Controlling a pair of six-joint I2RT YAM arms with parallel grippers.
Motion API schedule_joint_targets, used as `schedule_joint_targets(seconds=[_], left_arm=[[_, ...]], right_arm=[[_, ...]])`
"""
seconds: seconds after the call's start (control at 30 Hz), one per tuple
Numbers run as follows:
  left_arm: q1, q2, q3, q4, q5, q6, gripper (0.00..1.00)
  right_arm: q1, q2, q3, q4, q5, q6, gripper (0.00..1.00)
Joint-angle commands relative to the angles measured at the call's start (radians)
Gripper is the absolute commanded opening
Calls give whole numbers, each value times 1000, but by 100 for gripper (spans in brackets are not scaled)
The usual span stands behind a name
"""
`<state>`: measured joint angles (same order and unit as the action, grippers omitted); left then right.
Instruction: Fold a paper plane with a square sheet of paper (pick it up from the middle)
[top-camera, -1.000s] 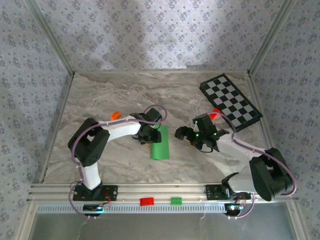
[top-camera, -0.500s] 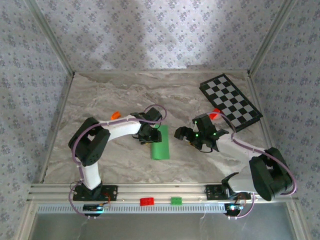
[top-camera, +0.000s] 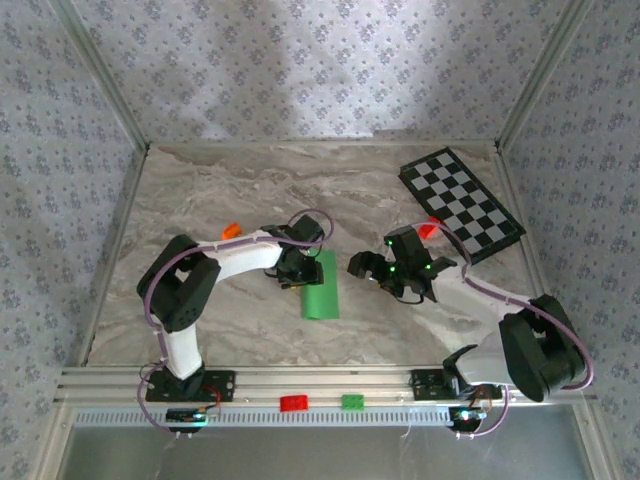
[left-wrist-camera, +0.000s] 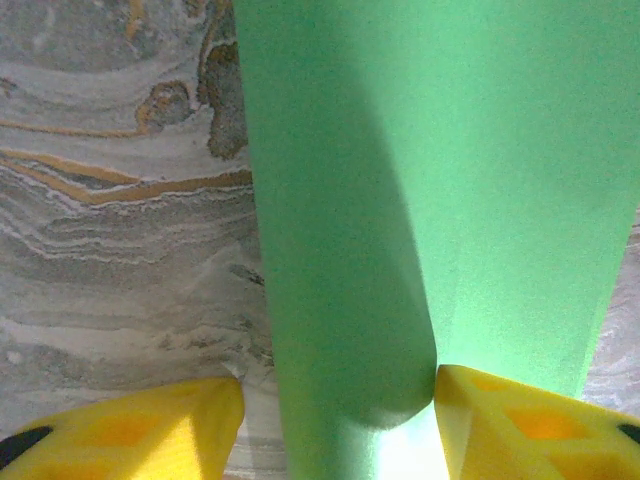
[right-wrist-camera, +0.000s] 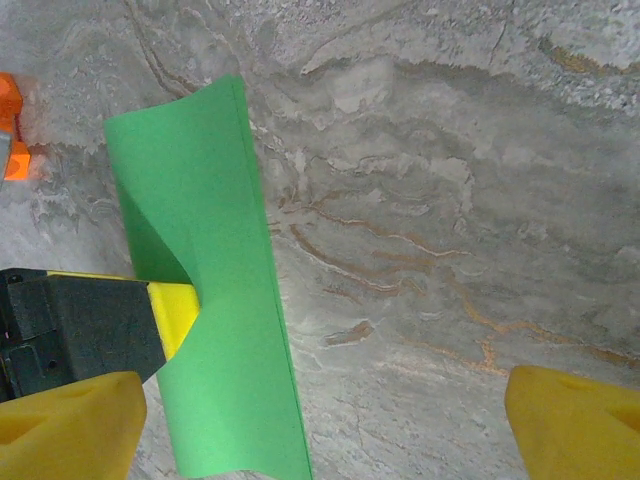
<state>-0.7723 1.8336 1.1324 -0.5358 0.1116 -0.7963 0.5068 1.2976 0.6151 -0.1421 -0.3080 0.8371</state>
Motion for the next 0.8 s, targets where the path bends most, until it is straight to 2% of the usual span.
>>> schedule_joint_targets(seconds=[0.0, 0.3, 0.77], left_arm=[[-3, 89, -39, 88, -7, 19, 57], [-3, 95, -32, 80, -9, 24, 55], [-7, 115, 2, 51, -12, 47, 57]], right_arm=[[6, -15, 8, -21, 24, -15, 95], [1, -34, 1, -34, 42, -16, 95], [-4, -50, -3, -40, 54, -10, 96]])
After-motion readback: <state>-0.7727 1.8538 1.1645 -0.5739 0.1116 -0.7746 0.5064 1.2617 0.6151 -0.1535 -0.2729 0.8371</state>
